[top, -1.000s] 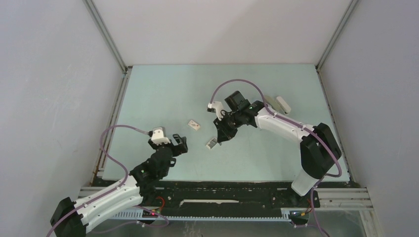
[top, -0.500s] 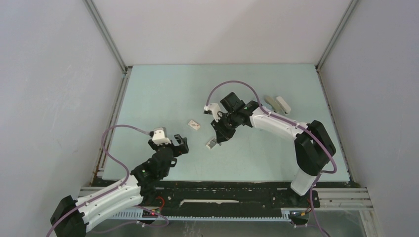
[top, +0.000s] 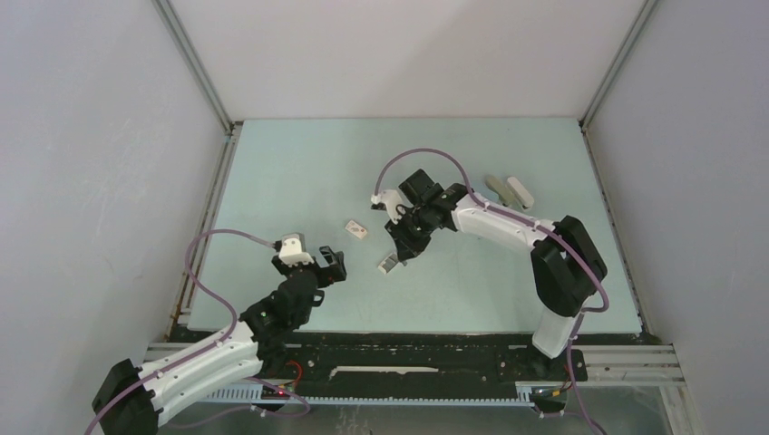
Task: Unload the staples from the stapler
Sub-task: Place the staple in the staple box.
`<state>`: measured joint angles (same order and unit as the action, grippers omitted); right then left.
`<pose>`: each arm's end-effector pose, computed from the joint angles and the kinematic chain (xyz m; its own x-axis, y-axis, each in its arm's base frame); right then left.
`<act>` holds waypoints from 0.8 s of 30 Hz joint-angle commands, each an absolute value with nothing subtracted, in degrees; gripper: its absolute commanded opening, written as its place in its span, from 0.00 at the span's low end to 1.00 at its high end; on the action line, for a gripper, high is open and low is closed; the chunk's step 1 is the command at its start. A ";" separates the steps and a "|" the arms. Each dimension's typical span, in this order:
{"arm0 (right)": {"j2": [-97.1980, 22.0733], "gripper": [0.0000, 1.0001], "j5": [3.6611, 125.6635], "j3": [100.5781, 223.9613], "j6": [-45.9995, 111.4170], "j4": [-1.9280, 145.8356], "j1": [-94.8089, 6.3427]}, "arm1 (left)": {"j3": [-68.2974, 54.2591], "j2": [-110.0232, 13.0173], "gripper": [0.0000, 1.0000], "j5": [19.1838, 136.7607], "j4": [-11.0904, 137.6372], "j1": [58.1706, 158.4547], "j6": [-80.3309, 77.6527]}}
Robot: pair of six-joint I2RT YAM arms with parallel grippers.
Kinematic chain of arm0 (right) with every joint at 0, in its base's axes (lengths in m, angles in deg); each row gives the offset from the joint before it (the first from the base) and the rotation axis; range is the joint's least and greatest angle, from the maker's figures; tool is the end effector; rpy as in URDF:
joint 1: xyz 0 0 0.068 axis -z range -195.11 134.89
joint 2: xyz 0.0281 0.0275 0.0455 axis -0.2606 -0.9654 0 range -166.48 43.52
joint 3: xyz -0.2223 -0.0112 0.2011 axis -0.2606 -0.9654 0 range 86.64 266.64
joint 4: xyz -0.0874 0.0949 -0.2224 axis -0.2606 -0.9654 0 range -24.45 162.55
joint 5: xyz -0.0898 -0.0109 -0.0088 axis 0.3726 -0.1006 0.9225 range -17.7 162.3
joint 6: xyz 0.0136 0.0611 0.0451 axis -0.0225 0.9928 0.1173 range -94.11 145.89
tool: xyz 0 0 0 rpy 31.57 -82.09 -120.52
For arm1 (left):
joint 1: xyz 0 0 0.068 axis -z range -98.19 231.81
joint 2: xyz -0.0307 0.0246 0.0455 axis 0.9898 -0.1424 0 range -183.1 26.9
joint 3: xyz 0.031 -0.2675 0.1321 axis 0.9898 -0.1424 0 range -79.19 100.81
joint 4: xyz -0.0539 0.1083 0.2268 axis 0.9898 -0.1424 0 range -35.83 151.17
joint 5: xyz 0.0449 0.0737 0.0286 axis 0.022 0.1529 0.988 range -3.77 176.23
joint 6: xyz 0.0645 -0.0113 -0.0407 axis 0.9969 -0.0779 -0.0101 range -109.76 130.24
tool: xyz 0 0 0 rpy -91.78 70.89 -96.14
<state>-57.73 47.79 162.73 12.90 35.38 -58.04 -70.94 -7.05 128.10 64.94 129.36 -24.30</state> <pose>0.2612 0.2802 0.2336 -0.4607 -0.7080 -0.5353 -0.8871 0.3856 0.2536 0.1229 -0.0696 0.1805 -0.2823 -0.3168 -0.9055 -0.0347 0.9466 -0.3204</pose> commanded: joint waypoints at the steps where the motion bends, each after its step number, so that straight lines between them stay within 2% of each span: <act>1: -58.82 0.24 50.09 165.90 12.35 35.08 -59.32 | -72.17 -6.48 1.00 129.82 66.97 129.18 -24.66; 24: -69.45 0.24 56.77 176.52 12.66 32.43 -63.19 | -72.31 -6.30 1.00 129.78 66.97 129.19 -24.58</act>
<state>-68.12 54.54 173.31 12.97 33.33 -61.98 -70.94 -6.68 128.10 64.94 129.36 -24.30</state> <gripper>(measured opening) 0.243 0.996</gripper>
